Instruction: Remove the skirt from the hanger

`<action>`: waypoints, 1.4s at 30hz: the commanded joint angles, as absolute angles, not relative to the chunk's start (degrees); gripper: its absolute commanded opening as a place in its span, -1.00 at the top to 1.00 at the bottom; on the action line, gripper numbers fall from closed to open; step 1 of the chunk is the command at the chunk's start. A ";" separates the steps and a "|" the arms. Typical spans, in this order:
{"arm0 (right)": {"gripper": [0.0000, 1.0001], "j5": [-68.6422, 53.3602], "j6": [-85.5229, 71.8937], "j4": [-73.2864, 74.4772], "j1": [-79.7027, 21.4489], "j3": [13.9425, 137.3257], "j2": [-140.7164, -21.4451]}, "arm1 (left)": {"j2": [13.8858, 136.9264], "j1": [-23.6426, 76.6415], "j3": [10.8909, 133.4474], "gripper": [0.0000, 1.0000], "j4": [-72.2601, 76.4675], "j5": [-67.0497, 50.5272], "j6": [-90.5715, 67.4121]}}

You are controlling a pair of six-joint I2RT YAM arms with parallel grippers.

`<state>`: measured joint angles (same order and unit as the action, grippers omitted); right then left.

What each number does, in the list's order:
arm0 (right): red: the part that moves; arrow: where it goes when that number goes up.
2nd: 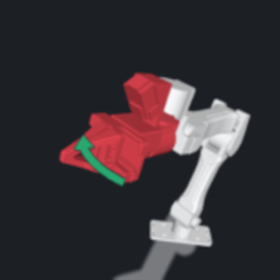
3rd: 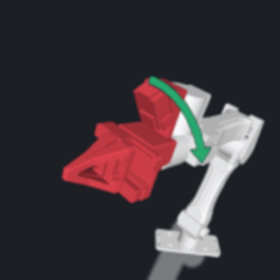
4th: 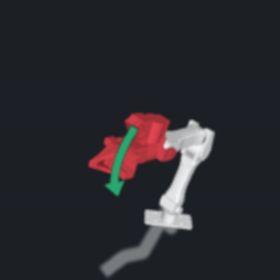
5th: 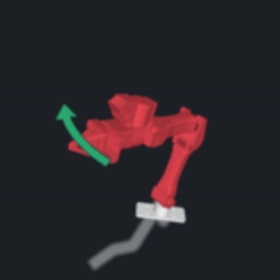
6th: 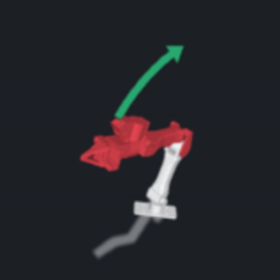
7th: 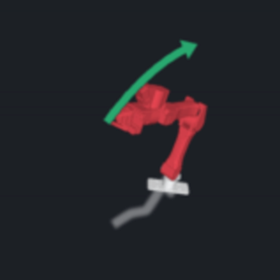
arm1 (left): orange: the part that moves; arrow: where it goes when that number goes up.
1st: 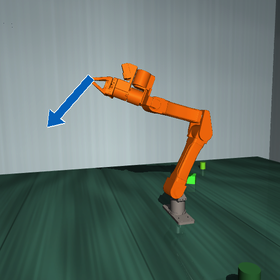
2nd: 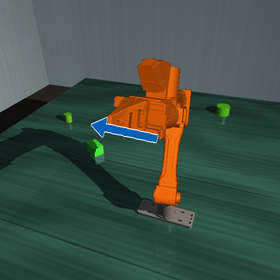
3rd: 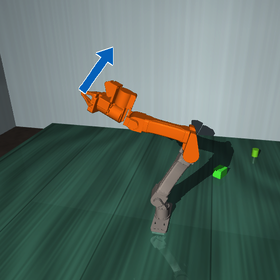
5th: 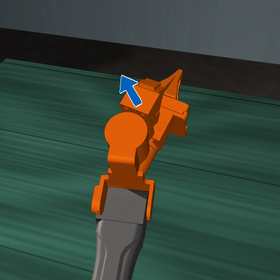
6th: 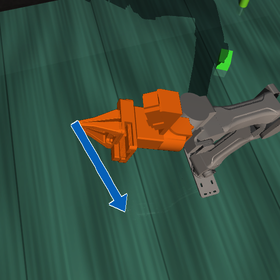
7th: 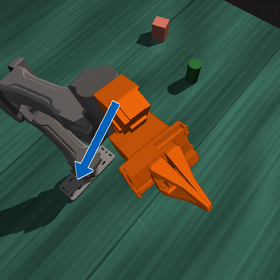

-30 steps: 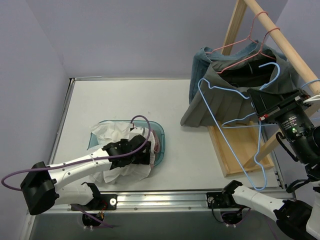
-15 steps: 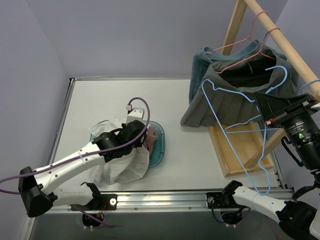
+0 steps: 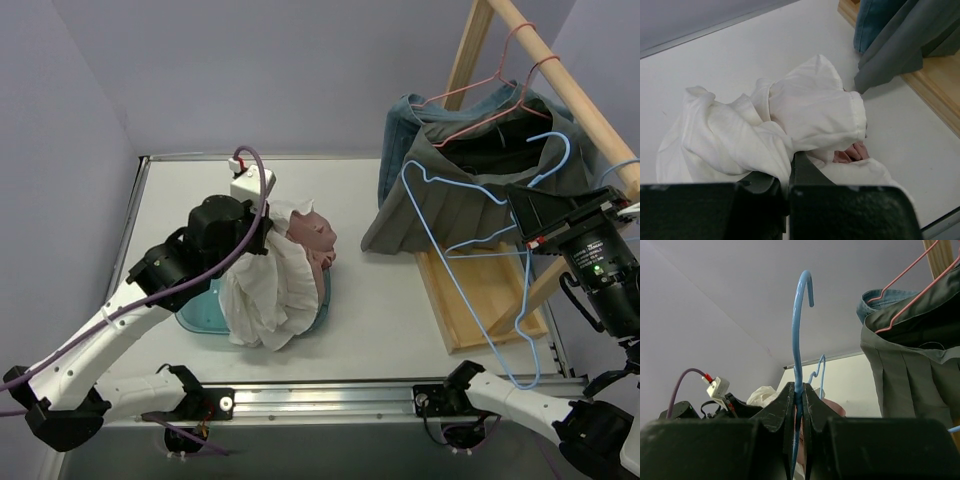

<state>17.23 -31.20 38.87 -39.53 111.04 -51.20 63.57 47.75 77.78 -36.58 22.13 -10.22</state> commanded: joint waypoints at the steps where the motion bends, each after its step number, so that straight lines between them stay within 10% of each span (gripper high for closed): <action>1: 1.00 18.90 -30.85 36.83 -40.25 111.09 -52.03 | 60.21 41.68 79.46 0.95 -24.54 8.74 -4.05; 17: 1.00 22.41 -29.97 37.35 -43.68 110.66 -51.50 | 56.52 21.27 62.60 0.95 -3.00 -29.35 -8.08; 27: 1.00 27.77 -30.59 37.80 -49.30 109.16 -49.13 | 37.64 21.53 44.39 0.95 -10.97 -18.20 -27.41; 42: 1.00 28.83 -30.50 36.03 -51.85 106.35 -50.62 | 43.86 21.45 36.66 0.93 -34.54 -4.40 -46.57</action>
